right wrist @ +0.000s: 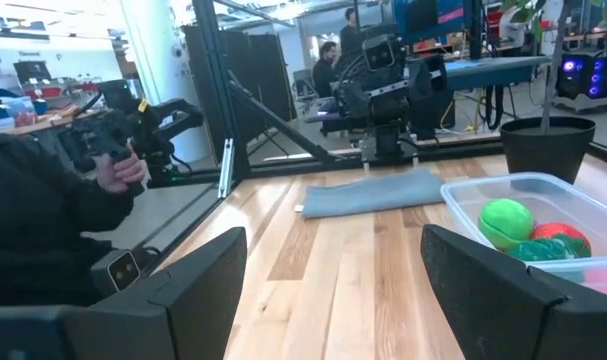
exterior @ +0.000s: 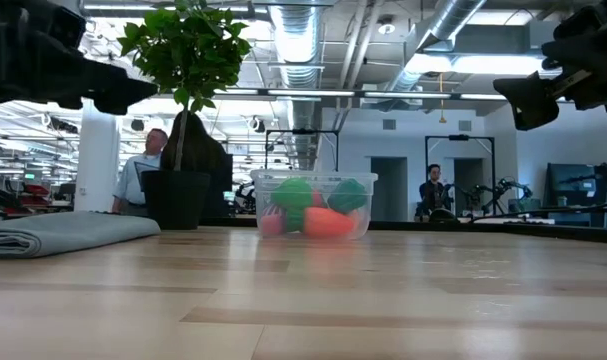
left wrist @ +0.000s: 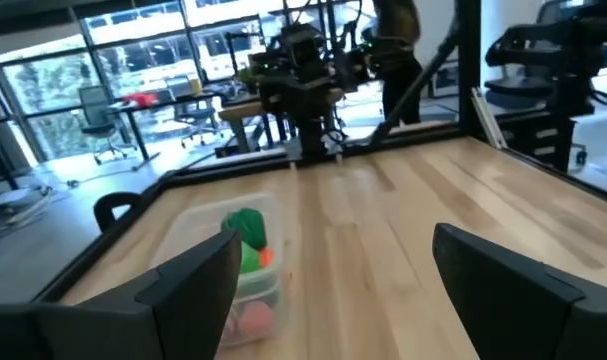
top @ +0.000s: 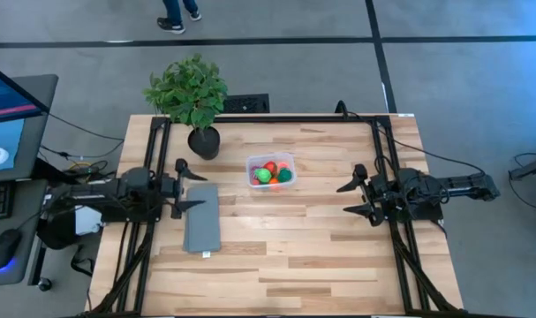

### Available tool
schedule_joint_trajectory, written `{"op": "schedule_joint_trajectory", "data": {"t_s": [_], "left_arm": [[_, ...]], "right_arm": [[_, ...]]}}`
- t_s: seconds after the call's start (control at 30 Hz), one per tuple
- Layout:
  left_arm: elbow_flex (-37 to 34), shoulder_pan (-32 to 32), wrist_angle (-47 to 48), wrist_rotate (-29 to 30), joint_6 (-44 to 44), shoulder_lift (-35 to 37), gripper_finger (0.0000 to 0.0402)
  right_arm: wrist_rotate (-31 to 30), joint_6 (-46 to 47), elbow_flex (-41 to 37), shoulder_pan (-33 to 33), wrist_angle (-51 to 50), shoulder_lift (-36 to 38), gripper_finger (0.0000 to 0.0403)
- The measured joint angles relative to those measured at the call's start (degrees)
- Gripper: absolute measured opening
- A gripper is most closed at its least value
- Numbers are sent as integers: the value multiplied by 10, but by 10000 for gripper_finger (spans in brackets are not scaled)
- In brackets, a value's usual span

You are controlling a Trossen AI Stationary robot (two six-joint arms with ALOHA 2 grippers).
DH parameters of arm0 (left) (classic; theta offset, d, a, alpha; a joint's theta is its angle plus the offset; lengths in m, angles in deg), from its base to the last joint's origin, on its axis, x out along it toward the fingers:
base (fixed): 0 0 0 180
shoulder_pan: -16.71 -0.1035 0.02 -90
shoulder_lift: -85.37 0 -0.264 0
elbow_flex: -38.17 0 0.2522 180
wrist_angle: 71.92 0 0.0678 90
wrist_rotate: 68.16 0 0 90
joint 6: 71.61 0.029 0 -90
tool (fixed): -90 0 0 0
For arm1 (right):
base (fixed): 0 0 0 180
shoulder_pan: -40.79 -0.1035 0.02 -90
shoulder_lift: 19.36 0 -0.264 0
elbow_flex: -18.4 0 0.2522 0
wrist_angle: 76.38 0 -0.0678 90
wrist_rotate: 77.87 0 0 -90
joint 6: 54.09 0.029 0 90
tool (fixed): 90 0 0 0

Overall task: Pick and placing Produce into tupperware
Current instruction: Return to Home Position

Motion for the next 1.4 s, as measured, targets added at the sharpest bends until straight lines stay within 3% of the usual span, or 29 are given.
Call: {"op": "schedule_joint_trajectory", "data": {"t_s": [0.27,0.5,0.87,1.4], "left_arm": [[0,69,6,89,-19,28,320],[-1,134,-3,153,15,27,320],[-2,150,-1,138,51,27,320],[-2,150,5,108,61,26,320]], "right_arm": [[-2,-29,0,1,0,-5,324],[-11,-24,0,1,-1,-5,324],[-11,-29,0,-8,-2,-5,324],[-11,-59,0,-100,-2,-27,324]]}}
